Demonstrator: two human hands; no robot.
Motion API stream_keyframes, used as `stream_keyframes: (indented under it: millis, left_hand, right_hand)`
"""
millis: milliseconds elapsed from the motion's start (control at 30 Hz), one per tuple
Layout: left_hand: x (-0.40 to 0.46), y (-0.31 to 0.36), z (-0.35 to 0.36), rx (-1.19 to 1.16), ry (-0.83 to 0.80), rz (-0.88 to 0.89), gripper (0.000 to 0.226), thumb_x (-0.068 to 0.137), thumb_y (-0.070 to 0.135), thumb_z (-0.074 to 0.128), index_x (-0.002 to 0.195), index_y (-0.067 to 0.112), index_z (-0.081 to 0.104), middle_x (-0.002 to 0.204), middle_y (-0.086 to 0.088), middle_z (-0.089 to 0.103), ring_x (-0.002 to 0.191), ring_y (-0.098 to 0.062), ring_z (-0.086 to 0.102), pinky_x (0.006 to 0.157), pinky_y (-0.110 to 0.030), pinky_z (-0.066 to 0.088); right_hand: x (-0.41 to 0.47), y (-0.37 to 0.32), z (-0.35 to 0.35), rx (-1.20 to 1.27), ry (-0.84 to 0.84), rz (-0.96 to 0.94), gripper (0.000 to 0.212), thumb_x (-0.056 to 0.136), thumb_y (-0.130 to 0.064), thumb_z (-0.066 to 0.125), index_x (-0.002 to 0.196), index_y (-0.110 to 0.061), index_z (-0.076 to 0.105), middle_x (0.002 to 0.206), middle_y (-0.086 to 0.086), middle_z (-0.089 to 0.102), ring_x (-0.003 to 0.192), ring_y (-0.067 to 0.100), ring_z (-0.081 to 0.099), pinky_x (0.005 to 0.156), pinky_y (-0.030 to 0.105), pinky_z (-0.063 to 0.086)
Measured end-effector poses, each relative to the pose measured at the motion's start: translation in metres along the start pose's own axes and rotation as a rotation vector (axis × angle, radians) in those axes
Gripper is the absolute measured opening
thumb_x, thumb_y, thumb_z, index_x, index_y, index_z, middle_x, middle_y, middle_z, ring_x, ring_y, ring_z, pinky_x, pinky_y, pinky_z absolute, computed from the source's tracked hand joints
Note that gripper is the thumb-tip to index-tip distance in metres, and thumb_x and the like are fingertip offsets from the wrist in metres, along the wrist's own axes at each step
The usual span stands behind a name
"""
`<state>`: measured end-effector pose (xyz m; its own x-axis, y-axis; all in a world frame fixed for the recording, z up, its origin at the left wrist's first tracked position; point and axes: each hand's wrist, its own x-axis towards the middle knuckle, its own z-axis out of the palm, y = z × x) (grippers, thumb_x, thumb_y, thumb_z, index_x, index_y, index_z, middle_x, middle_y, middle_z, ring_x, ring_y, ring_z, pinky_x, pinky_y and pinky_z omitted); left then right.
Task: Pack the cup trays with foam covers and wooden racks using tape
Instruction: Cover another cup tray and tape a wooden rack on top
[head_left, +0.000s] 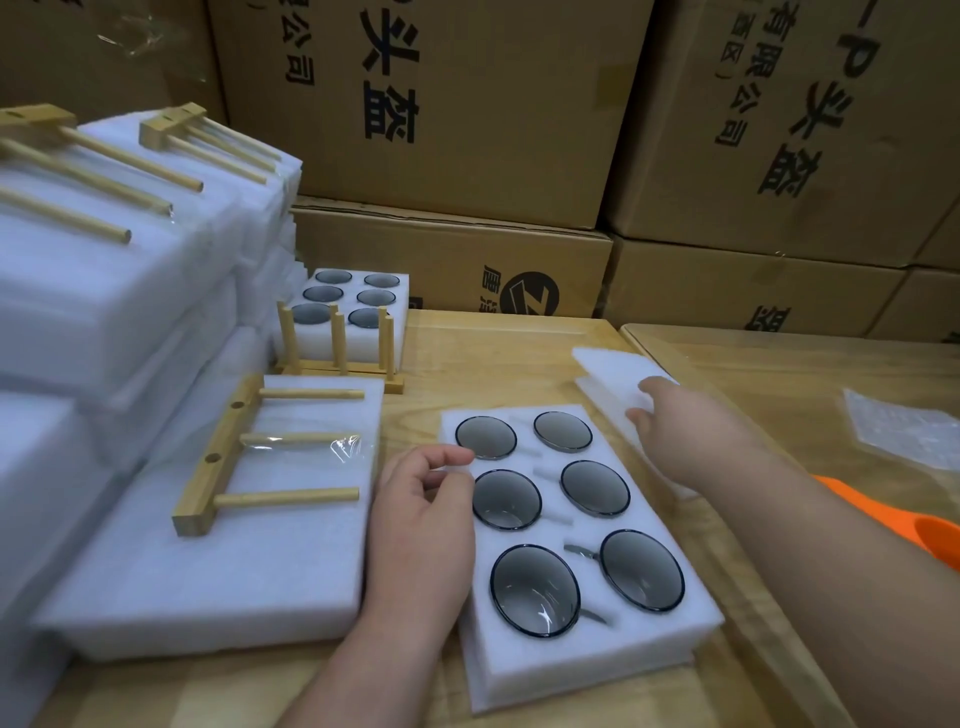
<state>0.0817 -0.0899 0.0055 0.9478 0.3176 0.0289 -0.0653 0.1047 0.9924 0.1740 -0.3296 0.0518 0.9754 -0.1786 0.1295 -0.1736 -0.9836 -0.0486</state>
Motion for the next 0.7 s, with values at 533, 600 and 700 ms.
stream_keyframes:
  millis: [533, 600, 700]
  left_hand:
    - [0.002, -0.004, 0.001, -0.018, -0.001, 0.011, 0.03, 0.092, 0.007, 0.058, 0.088, 0.033, 0.071, 0.104, -0.012, 0.07, 0.08, -0.02, 0.062, 0.082, -0.048, 0.052]
    - [0.002, -0.005, 0.001, -0.026, -0.006, 0.011, 0.03, 0.093, 0.008, 0.057, 0.089, 0.033, 0.072, 0.103, -0.009, 0.072, 0.086, -0.021, 0.066, 0.088, -0.051, 0.053]
    - [0.003, -0.006, 0.0, -0.051, -0.025, 0.038, 0.027, 0.094, 0.014, 0.055, 0.093, 0.033, 0.074, 0.11, -0.007, 0.072, 0.105, -0.027, 0.067, 0.099, -0.057, 0.051]
  right_hand:
    - [-0.053, -0.002, -0.04, 0.703, 1.018, -0.053, 0.027, 0.084, -0.002, 0.054, 0.094, -0.018, 0.073, 0.109, 0.005, 0.06, 0.108, 0.033, 0.056, 0.087, 0.038, 0.045]
    - [-0.058, -0.009, -0.037, 0.778, 1.016, -0.063, 0.029, 0.085, -0.004, 0.067, 0.09, -0.033, 0.069, 0.117, -0.016, 0.045, 0.121, 0.029, 0.05, 0.101, 0.037, 0.043]
    - [-0.06, -0.017, -0.033, 1.083, 0.857, -0.067, 0.034, 0.075, -0.007, 0.075, 0.082, -0.039, 0.067, 0.12, -0.01, 0.045, 0.122, 0.031, 0.052, 0.096, 0.025, 0.046]
